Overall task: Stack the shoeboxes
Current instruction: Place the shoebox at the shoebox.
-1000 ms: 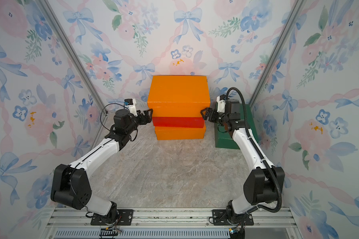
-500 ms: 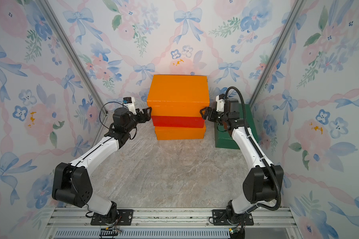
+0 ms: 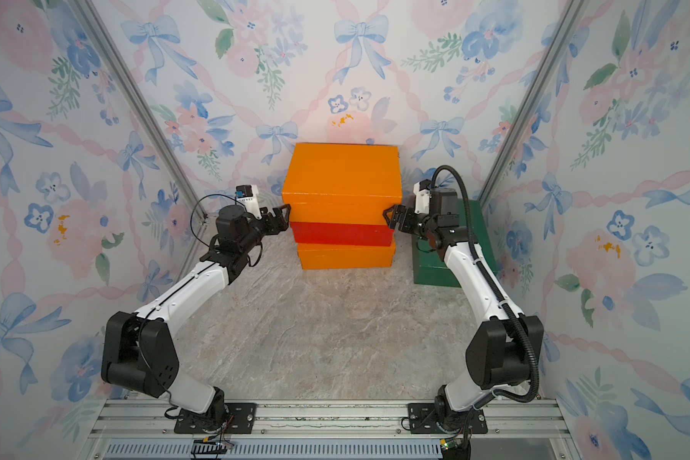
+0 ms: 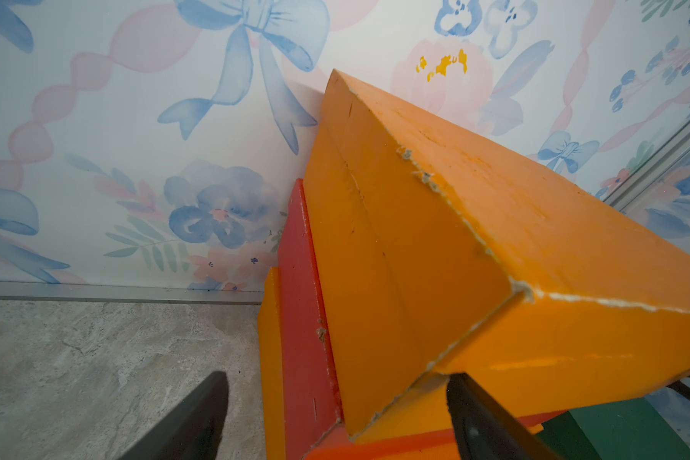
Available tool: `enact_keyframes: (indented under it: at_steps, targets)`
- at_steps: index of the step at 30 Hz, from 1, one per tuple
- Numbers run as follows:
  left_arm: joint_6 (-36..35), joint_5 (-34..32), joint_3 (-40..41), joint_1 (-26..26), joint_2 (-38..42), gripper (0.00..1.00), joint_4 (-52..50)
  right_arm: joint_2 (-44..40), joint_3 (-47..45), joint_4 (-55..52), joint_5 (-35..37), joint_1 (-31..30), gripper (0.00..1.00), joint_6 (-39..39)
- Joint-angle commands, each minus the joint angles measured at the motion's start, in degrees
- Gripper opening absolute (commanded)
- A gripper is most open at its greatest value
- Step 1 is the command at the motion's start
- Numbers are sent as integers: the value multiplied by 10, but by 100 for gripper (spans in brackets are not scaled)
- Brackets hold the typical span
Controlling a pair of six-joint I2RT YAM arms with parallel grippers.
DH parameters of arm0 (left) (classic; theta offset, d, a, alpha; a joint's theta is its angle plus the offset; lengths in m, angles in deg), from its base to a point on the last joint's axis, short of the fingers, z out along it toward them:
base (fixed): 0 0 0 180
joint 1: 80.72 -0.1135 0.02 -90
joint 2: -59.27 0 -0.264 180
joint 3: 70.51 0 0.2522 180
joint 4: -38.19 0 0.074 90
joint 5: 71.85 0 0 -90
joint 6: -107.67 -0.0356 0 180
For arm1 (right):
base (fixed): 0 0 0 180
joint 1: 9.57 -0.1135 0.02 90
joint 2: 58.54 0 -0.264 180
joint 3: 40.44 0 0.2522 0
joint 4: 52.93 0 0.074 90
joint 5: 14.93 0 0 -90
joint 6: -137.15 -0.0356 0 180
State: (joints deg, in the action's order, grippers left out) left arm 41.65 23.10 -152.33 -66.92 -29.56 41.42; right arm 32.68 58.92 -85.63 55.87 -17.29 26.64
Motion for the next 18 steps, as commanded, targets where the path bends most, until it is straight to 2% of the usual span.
enact_keyframes:
  at_steps: [1,10,18]
  targets:
    - [-11,8,-15,-6,-10,88,0,10,21,-4,4,-7,97,4]
    - [-7,13,-4,-6,4,88,0,4,18,-10,3,-9,97,6]
    - [21,28,46,-20,75,87,3,-49,-25,-12,-5,-13,97,7]
